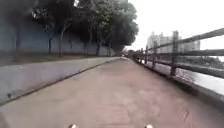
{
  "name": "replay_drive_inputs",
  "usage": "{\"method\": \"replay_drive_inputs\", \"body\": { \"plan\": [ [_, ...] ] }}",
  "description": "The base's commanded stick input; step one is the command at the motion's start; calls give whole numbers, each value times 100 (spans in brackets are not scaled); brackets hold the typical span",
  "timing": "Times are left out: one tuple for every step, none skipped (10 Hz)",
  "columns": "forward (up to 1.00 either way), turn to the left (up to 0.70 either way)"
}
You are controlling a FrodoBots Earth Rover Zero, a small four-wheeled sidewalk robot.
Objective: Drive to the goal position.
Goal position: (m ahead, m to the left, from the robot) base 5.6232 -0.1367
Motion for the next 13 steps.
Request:
{"method": "replay_drive_inputs", "body": {
  "plan": [
    [100, 0],
    [100, 0],
    [100, 0],
    [100, 0],
    [100, 0],
    [100, -9],
    [100, -40],
    [100, -40],
    [100, -40],
    [100, -40],
    [100, -7],
    [100, 0],
    [100, 0]
  ]
}}
